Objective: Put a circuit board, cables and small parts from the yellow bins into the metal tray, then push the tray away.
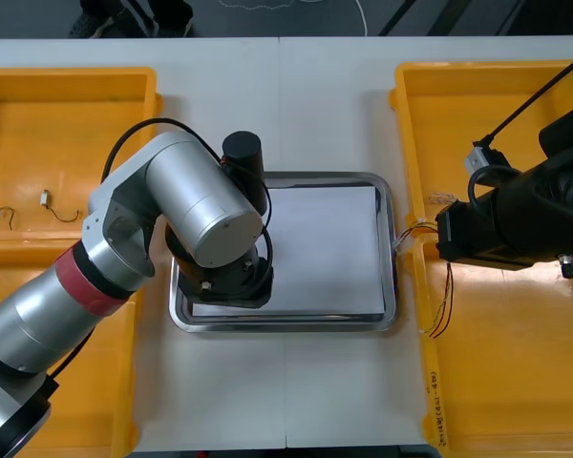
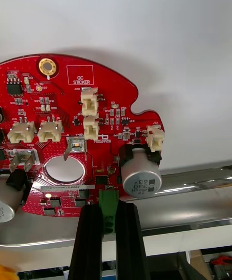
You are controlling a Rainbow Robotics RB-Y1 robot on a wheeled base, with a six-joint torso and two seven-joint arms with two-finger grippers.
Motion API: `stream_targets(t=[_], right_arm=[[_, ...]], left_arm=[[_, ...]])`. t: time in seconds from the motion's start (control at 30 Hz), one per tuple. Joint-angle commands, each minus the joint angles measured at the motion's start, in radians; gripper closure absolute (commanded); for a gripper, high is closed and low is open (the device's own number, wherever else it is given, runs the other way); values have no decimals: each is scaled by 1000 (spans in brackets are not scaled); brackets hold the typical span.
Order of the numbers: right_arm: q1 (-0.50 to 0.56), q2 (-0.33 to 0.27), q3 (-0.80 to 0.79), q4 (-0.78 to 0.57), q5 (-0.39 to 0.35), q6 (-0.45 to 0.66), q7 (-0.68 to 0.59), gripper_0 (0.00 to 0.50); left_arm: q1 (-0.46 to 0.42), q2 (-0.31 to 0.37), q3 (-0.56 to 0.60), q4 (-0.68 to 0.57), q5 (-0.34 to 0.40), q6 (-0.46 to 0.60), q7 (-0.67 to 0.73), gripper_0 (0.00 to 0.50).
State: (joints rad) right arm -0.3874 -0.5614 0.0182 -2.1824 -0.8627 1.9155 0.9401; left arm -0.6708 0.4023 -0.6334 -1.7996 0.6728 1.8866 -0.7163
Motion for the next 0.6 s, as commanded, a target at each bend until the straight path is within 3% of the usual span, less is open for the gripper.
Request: stream_targets(t=[0.03, 0.3, 0.43, 0.5, 0.53, 0.6], right_arm=[[-21, 9, 14, -10, -2, 4, -18, 500], [-21, 9, 14, -10, -2, 4, -18, 500], [-21, 9, 14, -10, -2, 4, -18, 500], [-21, 9, 14, -10, -1, 4, -17, 500], [-21, 9, 14, -10, -2, 4, -18, 500], [-21, 9, 14, -10, -2, 4, -17, 500]], left_arm=[[-35, -37, -20, 16, -18, -26, -68, 497], [-32, -46, -20, 37, -27, -32, -89, 490], [-23, -46, -20, 37, -35, -43, -100, 454], [-23, -46, -20, 37, -33, -43, -103, 402], [-23, -46, -20, 37, -33, -43, -104, 279], [-23, -45, -19, 37, -33, -40, -104, 164]])
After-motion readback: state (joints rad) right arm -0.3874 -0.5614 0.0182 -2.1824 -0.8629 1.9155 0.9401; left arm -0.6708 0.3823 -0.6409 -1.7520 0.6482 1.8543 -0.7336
